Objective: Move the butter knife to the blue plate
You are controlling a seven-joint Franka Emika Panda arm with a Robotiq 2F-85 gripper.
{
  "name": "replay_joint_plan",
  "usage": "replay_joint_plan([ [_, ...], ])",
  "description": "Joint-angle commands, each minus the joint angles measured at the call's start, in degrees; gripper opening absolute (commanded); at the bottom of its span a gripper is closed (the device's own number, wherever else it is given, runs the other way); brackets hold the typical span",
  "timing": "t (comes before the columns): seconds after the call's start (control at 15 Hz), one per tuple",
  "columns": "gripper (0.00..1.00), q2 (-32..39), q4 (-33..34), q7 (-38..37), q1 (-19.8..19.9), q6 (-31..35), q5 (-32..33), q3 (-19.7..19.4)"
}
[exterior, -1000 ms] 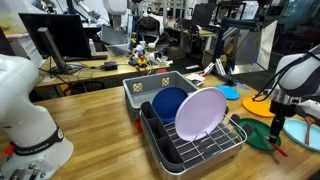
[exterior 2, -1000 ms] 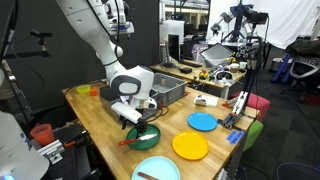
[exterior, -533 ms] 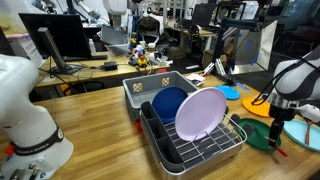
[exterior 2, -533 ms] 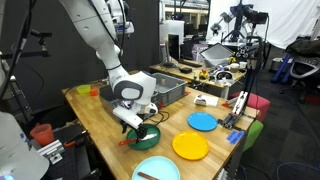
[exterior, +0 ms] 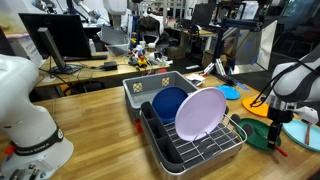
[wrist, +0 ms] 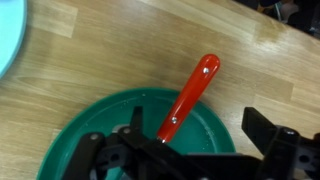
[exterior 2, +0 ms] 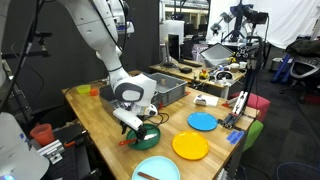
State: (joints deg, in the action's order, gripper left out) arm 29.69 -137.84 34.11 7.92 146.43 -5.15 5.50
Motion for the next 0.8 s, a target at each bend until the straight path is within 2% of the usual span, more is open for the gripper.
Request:
replay_joint_plan([
  [0.0, 1.00, 1.5, 1.6, -0.3, 1.5, -0.9, 0.5, 1.1],
  [0.13, 0.98, 1.9, 1.8, -0.9, 1.6, -0.3, 0.4, 0.9],
  [0.27, 0.88, 2.0, 2.0, -1.0, 1.9, -0.3, 0.4, 0.9],
  [0.33, 0.69, 2.0, 2.1, -0.9, 2.1, -0.2, 0.4, 0.9],
  [0.73, 0.26, 1.9, 2.1, -1.1, 2.5, -0.1, 0.7, 0.7],
])
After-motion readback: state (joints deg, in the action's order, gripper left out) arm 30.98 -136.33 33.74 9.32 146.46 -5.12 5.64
